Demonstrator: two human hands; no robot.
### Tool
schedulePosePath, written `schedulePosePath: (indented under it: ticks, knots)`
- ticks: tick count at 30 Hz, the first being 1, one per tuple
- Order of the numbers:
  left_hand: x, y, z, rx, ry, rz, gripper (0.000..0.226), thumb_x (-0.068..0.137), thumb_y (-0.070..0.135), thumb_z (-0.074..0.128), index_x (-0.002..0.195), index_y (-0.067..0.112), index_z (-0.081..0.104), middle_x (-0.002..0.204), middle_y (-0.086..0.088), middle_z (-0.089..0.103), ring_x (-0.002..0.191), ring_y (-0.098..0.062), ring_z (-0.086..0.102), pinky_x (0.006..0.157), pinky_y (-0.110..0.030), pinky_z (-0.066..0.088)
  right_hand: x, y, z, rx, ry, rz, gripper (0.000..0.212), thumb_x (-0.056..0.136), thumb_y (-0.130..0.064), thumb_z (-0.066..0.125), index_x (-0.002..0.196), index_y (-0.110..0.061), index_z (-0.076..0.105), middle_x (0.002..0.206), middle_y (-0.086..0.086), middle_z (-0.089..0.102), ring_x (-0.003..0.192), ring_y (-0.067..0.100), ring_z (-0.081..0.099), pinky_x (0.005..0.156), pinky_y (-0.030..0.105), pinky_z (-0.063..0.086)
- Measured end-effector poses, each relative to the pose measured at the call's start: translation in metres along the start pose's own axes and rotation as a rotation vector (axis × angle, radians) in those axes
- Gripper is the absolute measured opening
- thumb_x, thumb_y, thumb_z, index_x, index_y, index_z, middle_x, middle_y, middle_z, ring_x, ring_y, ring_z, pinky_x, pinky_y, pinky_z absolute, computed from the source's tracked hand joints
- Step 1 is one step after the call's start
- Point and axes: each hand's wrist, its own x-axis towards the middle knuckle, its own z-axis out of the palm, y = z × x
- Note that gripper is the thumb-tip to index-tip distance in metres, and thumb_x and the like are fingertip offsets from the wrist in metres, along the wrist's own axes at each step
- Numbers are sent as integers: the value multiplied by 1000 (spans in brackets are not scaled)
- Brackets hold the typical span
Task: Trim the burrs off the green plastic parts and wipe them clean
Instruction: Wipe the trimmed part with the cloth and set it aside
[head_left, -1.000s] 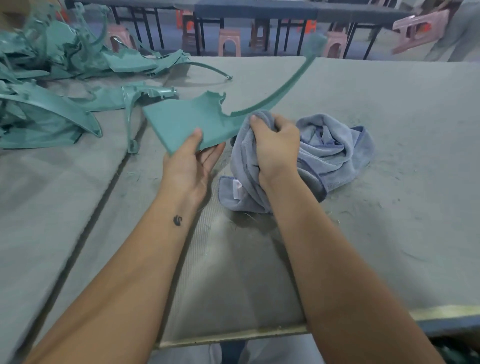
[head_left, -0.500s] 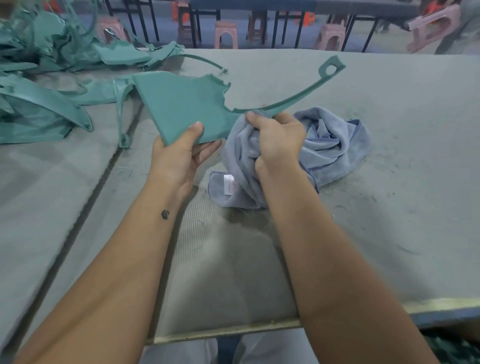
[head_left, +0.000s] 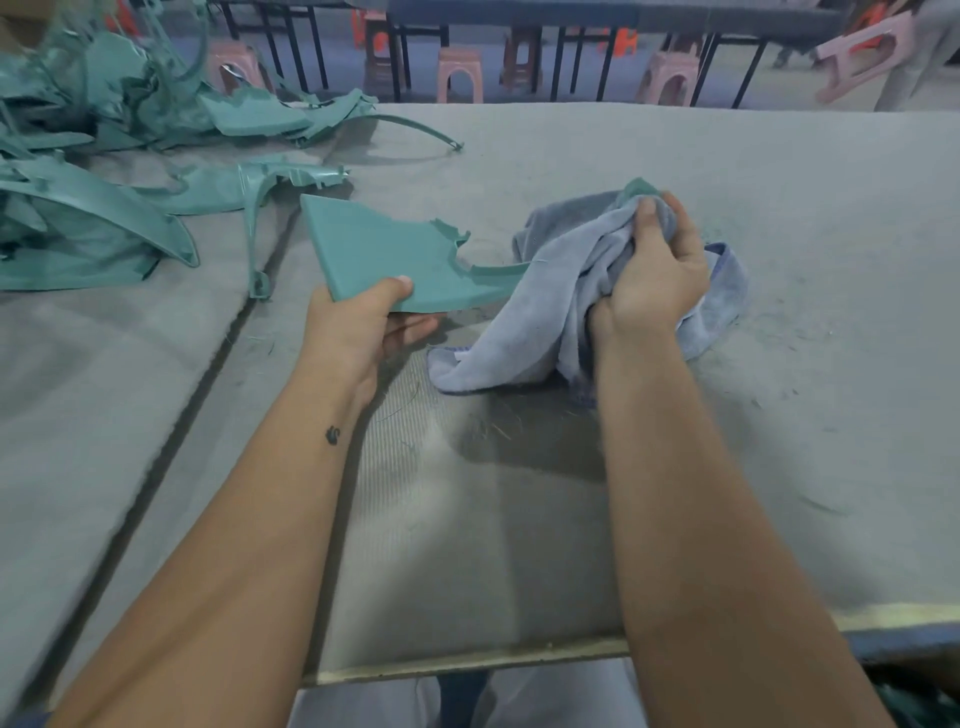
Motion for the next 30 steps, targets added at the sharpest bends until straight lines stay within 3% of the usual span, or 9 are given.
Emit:
schedulePosePath:
  ticks: [7, 12, 15, 17, 19, 23, 26, 28, 30]
  knots:
    - [-6, -2, 12, -318, -72, -6, 9, 94, 0, 56, 97, 5, 62, 80, -6, 75, 73, -19, 74, 62, -23, 57, -36, 29, 22, -294, -298, 43, 3, 94, -4, 59, 93, -6, 60, 84, 7, 63, 83, 19, 60, 86, 35, 53]
    - [-6, 3, 9, -163, -158, 20, 16, 94, 6, 59, 109, 5, 62, 89, -5, 76, 79, -19, 74, 68, -24, 57, -39, 39, 21, -644, -324, 6, 31, 96, -15, 54, 70, -16, 37, 69, 2, 41, 70, 16, 41, 69, 33, 42]
    - [-4, 8, 3, -103, -205, 59, 79, 81, 22, 76, 147, 11, 35, 115, -6, 70, 95, -20, 71, 81, -33, 58, -31, 37, 20, -697, -249, -78, 34, 97, -15, 53, 68, -18, 35, 65, -5, 39, 61, 11, 36, 63, 25, 36]
    - [-1, 12, -9, 0, -109, 175, 127, 66, 39, 86, 154, 32, -4, 154, -11, 35, 131, -24, 50, 106, -47, 43, -24, 33, 17, -722, -191, -97, 34, 98, -14, 51, 68, -19, 36, 66, -6, 42, 59, 8, 39, 65, 23, 36]
    - [-1, 13, -22, 410, -46, 446, 137, 54, 63, 85, 151, 42, -10, 164, 0, -5, 150, -20, 9, 119, -49, 13, -18, 29, 14, -744, -166, -71, 32, 98, -13, 49, 69, -19, 38, 68, -4, 45, 62, 11, 43, 68, 26, 38]
    - [2, 4, -29, 1277, -232, 805, 114, 46, 85, 65, 147, 47, 28, 161, 8, 13, 149, -15, -8, 115, -51, -15, -16, 24, 11, -783, -204, -43, 29, 101, -16, 44, 73, -18, 40, 74, -2, 47, 67, 13, 46, 66, 26, 40]
    - [6, 2, -26, 1233, -165, 816, 54, 78, 54, 71, 128, 38, 60, 127, 7, 64, 131, -19, 47, 119, -47, 16, -20, 19, 13, -876, -327, -87, 22, 100, -22, 45, 79, -17, 47, 77, -5, 51, 72, 10, 50, 74, 27, 41]
    - [6, 3, -25, 1088, -81, 807, 31, 90, 42, 61, 121, 37, 66, 109, 8, 72, 106, -19, 61, 94, -37, 46, -25, 18, 15, -820, -339, -73, 20, 98, -29, 48, 83, -17, 54, 79, -5, 56, 75, 10, 53, 76, 29, 42]
    - [1, 6, -22, 911, 11, 824, 30, 93, 41, 56, 118, 30, 69, 90, 9, 72, 84, -8, 64, 72, -24, 47, -29, 12, 17, -617, -278, 60, 24, 89, -35, 51, 87, -11, 57, 85, 3, 61, 80, 21, 56, 79, 34, 44]
